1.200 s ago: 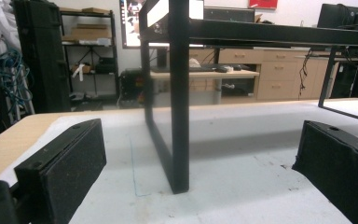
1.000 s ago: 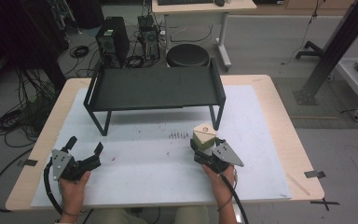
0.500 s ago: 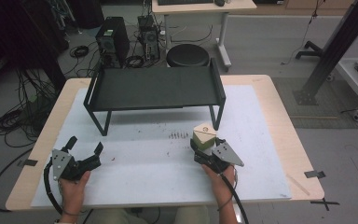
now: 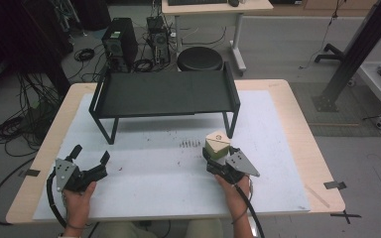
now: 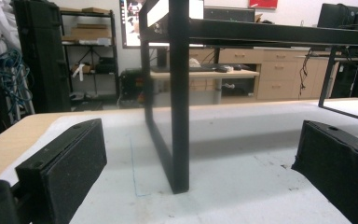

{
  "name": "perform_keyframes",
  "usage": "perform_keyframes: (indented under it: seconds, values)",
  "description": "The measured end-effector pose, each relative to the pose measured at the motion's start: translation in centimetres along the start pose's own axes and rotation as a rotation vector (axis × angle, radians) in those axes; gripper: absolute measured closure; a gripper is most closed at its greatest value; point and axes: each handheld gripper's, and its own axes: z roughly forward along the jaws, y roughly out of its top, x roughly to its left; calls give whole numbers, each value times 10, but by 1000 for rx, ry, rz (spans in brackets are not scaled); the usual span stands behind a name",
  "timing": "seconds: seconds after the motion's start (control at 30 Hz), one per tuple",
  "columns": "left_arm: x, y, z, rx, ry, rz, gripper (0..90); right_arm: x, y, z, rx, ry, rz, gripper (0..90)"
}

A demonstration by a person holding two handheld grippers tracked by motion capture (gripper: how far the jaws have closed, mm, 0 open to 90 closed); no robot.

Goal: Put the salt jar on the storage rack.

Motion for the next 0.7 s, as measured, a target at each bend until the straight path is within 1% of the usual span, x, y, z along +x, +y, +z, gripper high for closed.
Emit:
perform_keyframes:
  seconds: [0.17,0.3,0.37,0.4,0.47,0.53,0.57,0.6,0.63,0.7]
  values:
    - [0,0,0,-1,-1,0,24,-1,1,0,7,6,5,301]
    - [0,0,0,0,0,0,24,-5,2,0,2,15,39,301]
    - [0,0,0,0,0,0,24,-7,3,0,11,22,55,302]
    - [0,0,0,0,0,0,24,-7,3,0,11,22,55,302]
    - [0,0,0,1,0,0,24,-10,7,-1,18,33,66,301]
    - [0,0,0,1,0,0,24,-12,10,-2,13,46,77,302]
    - [0,0,0,1,0,0,24,-13,12,-3,8,60,83,302]
    - [0,0,0,1,0,0,24,-13,12,-3,8,60,83,302]
    - [0,0,0,1,0,0,24,-14,15,-3,4,73,91,302]
    - [0,0,0,1,0,0,24,-15,22,-4,-1,88,85,302]
